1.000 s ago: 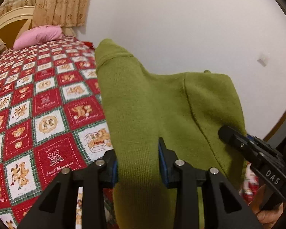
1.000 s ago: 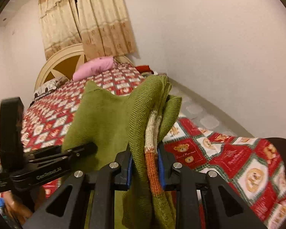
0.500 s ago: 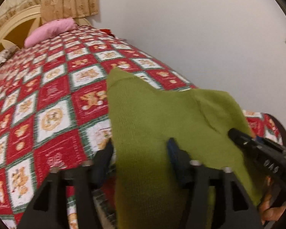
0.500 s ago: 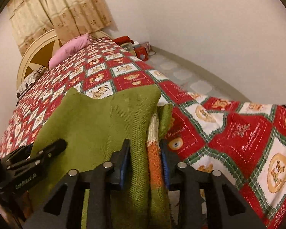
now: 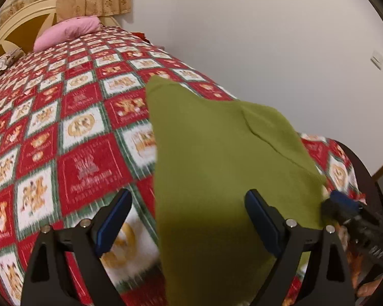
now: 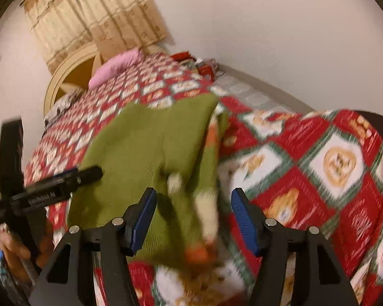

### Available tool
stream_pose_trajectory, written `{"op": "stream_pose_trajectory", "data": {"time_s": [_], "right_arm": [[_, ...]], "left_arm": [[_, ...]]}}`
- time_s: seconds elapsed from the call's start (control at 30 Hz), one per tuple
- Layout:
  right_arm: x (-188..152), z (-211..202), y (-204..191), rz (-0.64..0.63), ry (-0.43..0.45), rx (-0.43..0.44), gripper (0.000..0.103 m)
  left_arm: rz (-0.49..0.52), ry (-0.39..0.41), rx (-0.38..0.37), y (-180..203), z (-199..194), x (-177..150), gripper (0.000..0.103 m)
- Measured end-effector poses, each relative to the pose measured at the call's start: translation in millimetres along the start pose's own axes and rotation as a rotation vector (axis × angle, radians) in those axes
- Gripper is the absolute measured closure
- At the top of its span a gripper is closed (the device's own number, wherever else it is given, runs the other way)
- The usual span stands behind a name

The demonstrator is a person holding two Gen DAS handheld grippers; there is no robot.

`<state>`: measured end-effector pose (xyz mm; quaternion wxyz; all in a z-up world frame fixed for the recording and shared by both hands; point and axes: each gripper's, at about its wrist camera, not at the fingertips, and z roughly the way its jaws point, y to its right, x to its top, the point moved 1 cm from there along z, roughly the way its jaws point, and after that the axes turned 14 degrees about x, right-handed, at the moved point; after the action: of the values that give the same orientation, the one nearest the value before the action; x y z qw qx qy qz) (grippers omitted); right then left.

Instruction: Fold small clothes

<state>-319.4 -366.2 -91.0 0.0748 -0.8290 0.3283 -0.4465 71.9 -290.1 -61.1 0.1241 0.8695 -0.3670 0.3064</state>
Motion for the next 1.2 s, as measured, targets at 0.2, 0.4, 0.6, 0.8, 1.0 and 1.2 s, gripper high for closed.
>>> {"op": "stream_pose_trajectory", "data": {"time_s": [0.2, 0.4, 0.6, 0.8, 1.0, 1.2], "right_arm": [[-19.8, 17.2, -8.0, -0.011, -0.048, 0.006, 0.067], [-19.2, 13.6, -9.9, 0.089, -0.05, 0.07, 0.082], [-20.2, -6.0, -12.2, 0.153, -0.022, 0.179, 0.083], [-40.1, -2.5, -1.0, 0.145, -0.039, 0.139, 0.083], [-45.7, -32.0, -20.8, 0.064, -0.02, 0.039, 0.078], [-37.6, -87.2, -52.5, -0.028, 0.18, -0.072, 0.035]], "left_arm": [[-0.041, -0.095, -0.111, 9.8, 10.9, -31.5, 0.01], [-0.068, -0.063, -0.151, 6.1, -2.7, -30.1, 0.05], [-0.097, -0.059, -0.166, -9.8, -23.0, -26.3, 0.066], [-0.049, -0.052, -0.03, -18.6, -11.6, -54.3, 0.033], [-0.005, 0.042, 0.081, -19.9, -38.0, -59.1, 0.031], [0.013, 0.184, 0.167, -19.5, -77.0, -61.5, 0.006]]}}
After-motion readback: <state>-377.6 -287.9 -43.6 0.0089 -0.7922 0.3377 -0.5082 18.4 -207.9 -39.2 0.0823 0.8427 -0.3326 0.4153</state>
